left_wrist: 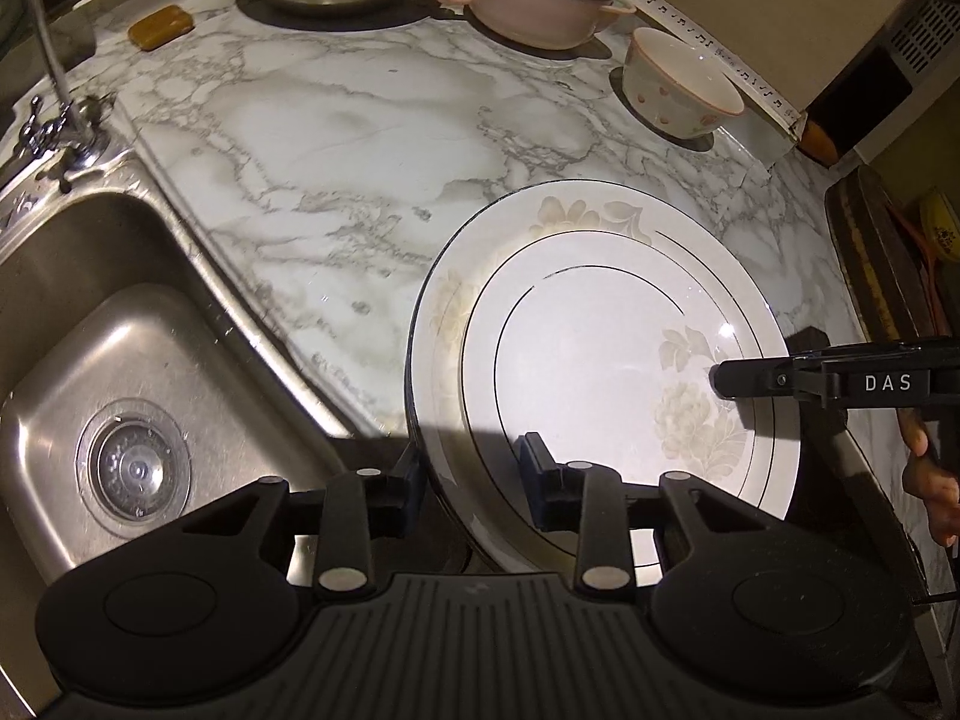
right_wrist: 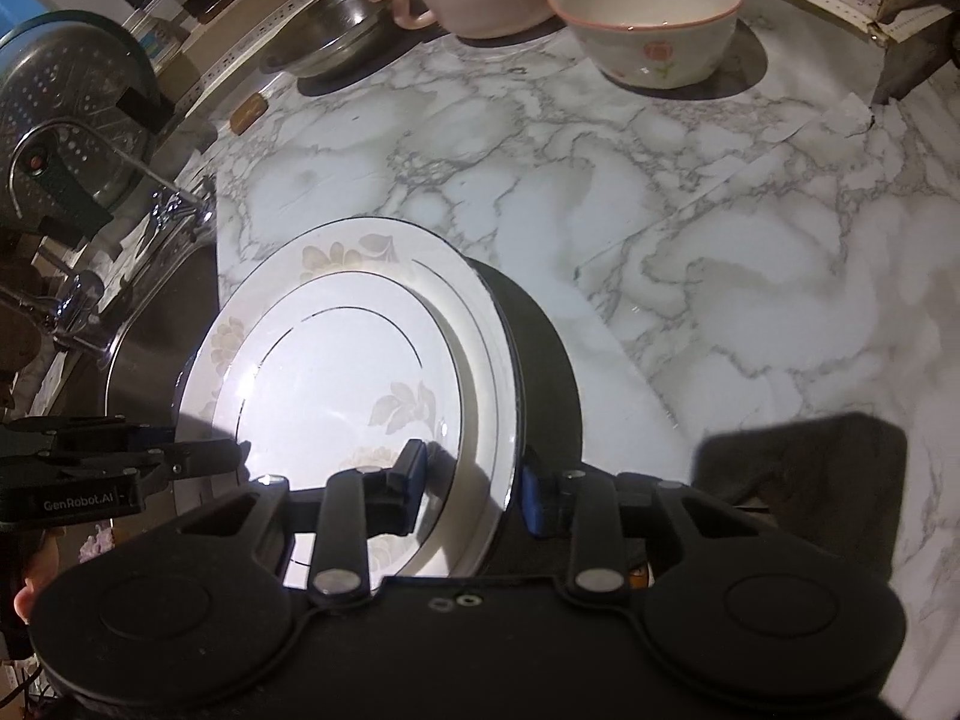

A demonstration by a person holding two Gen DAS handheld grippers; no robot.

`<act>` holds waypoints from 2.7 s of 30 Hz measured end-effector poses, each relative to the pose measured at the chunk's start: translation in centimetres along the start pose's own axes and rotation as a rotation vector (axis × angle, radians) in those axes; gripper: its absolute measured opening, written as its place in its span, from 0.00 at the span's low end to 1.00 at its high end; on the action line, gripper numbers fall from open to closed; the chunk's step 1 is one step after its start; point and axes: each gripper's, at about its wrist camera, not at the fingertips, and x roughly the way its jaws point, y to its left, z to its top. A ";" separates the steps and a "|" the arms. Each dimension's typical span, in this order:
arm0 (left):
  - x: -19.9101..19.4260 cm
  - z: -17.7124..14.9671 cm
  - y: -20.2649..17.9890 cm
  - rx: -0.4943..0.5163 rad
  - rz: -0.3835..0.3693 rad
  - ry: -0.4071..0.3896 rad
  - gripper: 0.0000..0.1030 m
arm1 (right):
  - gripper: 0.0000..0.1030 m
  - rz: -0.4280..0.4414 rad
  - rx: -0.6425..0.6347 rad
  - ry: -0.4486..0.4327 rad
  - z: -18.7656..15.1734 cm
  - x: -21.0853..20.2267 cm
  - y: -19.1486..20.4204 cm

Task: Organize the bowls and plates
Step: 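Lower the stacked plates onto the counter and open both grippers, then move both grippers to the pink-rimmed white bowl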

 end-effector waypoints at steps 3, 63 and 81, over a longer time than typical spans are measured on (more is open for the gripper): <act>0.4 0.6 -0.6 0.008 -0.002 0.002 0.31 | 0.31 -0.007 0.007 -0.008 0.3 -0.2 -0.6; -0.8 18.5 0.9 -0.004 0.183 -0.304 0.62 | 0.63 -0.224 -0.142 -0.221 15.0 -4.2 -2.0; 9.5 23.6 -12.5 0.208 0.049 -0.147 0.59 | 0.45 -0.305 -0.035 -0.167 18.2 -0.8 -8.3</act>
